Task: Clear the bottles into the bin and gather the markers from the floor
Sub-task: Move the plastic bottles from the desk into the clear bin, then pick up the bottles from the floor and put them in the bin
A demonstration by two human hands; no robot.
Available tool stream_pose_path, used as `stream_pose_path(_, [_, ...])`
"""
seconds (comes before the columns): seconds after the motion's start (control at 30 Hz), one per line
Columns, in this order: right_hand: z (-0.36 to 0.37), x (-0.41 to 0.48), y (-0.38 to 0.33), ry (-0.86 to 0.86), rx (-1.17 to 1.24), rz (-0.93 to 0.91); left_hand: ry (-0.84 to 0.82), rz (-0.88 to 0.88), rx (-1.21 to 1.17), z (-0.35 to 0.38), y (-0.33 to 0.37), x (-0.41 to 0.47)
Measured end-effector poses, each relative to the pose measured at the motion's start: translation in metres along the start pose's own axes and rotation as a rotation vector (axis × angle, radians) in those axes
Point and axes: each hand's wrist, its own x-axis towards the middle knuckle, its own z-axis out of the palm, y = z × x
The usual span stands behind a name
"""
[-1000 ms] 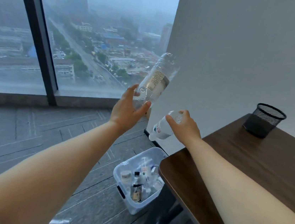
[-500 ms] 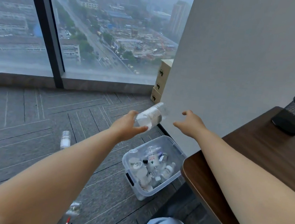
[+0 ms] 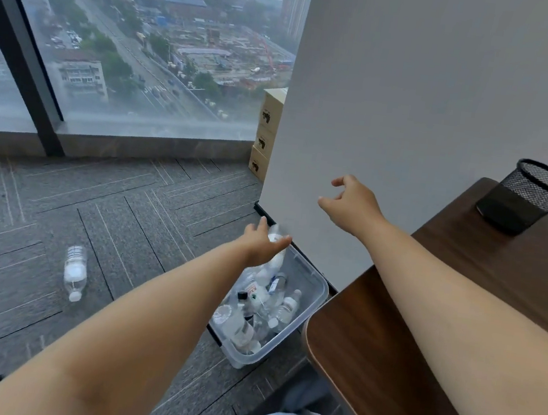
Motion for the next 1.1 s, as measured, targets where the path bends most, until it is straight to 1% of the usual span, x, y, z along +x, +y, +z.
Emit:
stream_pose_path(0.13, [0.002, -0.001, -0.003, -0.005, 0.01, -0.002, 0.139, 0.076, 0.033, -0.009, -0.014, -0.004])
stream_pose_path(0.27, [0.011, -0.014, -0.014, -0.045, 0.011, -0.031, 0.242, 0.095, -0.012, -0.027, -0.023, -0.022])
stream_pose_path(0.47, [0.013, -0.044, -0.029, -0.068, 0.013, -0.074, 0.368, 0.175, -0.069, -0.047, -0.015, -0.064])
stream_pose_path(0.67, [0.007, -0.084, -0.045, -0.048, -0.001, -0.157, 0.428, 0.249, -0.092, -0.049, -0.01, -0.112])
stream_pose_path(0.8, [0.004, -0.12, -0.055, 0.003, 0.002, -0.252, 0.452, 0.253, -0.109, -0.044, -0.017, -0.146])
stream_pose_path(0.97, [0.011, -0.186, -0.065, 0.063, 0.076, -0.379, 0.479, 0.265, -0.104, -0.028, -0.037, -0.201])
stream_pose_path(1.1, [0.027, -0.246, -0.063, 0.055, 0.11, -0.395, 0.47, 0.249, -0.095, -0.008, -0.061, -0.252])
